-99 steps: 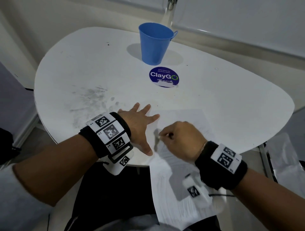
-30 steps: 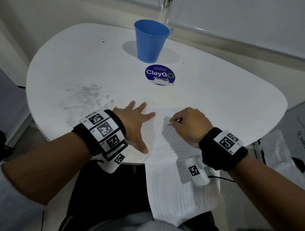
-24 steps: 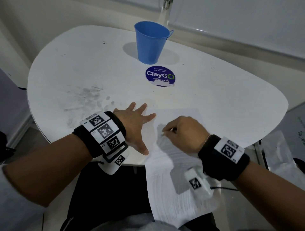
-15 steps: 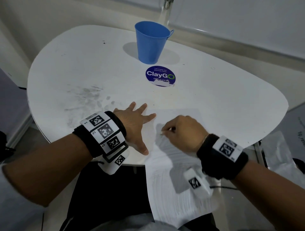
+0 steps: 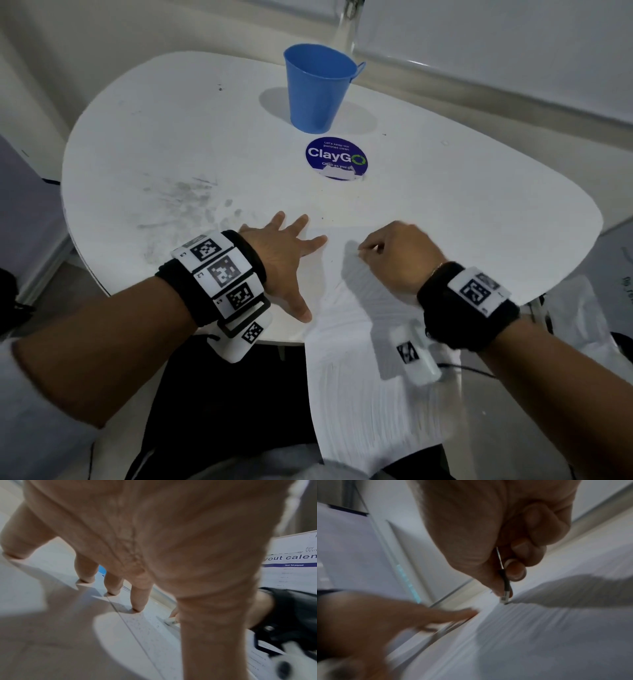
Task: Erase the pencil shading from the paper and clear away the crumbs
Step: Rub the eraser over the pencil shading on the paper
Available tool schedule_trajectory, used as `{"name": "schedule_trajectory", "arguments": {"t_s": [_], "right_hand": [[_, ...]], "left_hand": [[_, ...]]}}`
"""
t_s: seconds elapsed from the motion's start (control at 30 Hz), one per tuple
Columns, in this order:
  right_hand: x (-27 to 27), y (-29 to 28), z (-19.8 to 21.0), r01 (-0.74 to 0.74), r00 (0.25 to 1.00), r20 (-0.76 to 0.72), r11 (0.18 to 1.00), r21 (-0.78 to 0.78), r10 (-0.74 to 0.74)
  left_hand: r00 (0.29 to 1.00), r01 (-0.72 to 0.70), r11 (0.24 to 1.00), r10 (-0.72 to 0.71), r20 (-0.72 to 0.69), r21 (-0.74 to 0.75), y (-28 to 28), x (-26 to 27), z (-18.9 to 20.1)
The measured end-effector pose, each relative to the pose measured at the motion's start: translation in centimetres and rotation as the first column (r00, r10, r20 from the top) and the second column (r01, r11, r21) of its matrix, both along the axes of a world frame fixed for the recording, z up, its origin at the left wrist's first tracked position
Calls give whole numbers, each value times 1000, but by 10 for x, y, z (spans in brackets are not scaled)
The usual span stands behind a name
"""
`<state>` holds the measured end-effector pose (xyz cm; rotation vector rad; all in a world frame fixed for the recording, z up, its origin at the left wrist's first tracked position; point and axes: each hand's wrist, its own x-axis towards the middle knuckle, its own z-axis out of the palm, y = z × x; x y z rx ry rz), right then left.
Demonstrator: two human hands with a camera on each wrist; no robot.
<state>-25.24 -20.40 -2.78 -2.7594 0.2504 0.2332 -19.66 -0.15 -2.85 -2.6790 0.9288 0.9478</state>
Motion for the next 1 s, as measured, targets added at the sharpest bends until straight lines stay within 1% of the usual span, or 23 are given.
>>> {"name": "schedule_trajectory", "arguments": {"t_s": [0.07,0.1,0.13,0.2,0.23,0.27,0.3,0.37,0.4,0.43,0.53,0.57,0.6,0.63,0.67,0.7,0.73,0.77,0.83,0.87,0.9,0.97,1.0], "right_hand": [[-14,17,3,-107,993,-56,994,25,108],[-14,16,4,-112,990,-78,993,32,114],[-7,8,3,-82,994,-77,996,27,84],[7,-10,5,53,998,-20,998,16,-53],[10,-16,5,99,995,10,995,11,-99],[9,-16,3,99,995,25,995,9,-99],[5,-11,2,54,998,21,999,3,-54],[-12,9,3,-83,996,-18,997,8,83],[-15,12,3,-113,993,-33,993,17,113],[-10,6,3,-106,993,-47,994,9,106],[11,-23,2,57,998,11,998,-14,-57],[12,-26,0,73,997,26,997,-18,-73],[9,-24,-2,43,999,21,999,-21,-42],[4,-16,-4,-23,1000,4,1000,-22,23],[-4,-7,-4,-90,996,-19,996,1,90],[-8,-3,-4,-116,992,-41,993,27,117],[-7,-6,-4,-104,993,-51,994,37,106],[0,-14,-4,-61,997,-43,997,36,63],[10,-27,-3,40,999,15,998,38,-41],[11,-29,-4,58,998,33,998,32,-59],[8,-25,-5,38,999,33,999,27,-39],[-4,-6,-6,-79,997,3,996,36,79],[-8,0,-6,-114,993,-22,992,52,115]], "left_hand": [[1000,-1,1000,1,-1,5,0,1,0],[1000,-1,1000,1,0,4,1,1,0],[1000,0,1000,0,0,1,1,2,0],[1000,0,1000,0,-2,-5,1,1,0],[1000,-1,1000,1,-4,-6,1,0,-1],[1000,-2,1000,2,-6,-6,0,0,-1],[1000,-3,1000,3,-8,-4,1,0,-1],[1000,-2,1000,2,-11,1,1,1,0],[1000,-1,1000,1,-10,0,0,1,0],[1000,-1,1000,1,-8,-2,0,1,0],[1000,-9,1000,9,-8,-12,0,0,0],[1000,-10,1000,10,-8,-13,0,-1,0],[1000,-10,1000,10,-7,-13,0,-1,0],[1000,-10,1000,10,-8,-12,1,-1,0],[1000,-9,1000,9,-10,-10,1,0,1],[1000,-9,1000,9,-10,-10,1,0,1],[1000,-9,1000,9,-6,-13,0,0,1],[1000,-11,1000,11,-3,-17,1,0,1],[1000,-18,1000,18,-4,-23,1,-1,0],[1000,-21,999,21,-6,-24,1,-1,0],[1000,-20,1000,20,-7,-23,1,-1,0],[1000,-15,1000,15,-7,-20,1,-1,1],[1000,-14,1000,13,-8,-18,1,-1,1]]}}
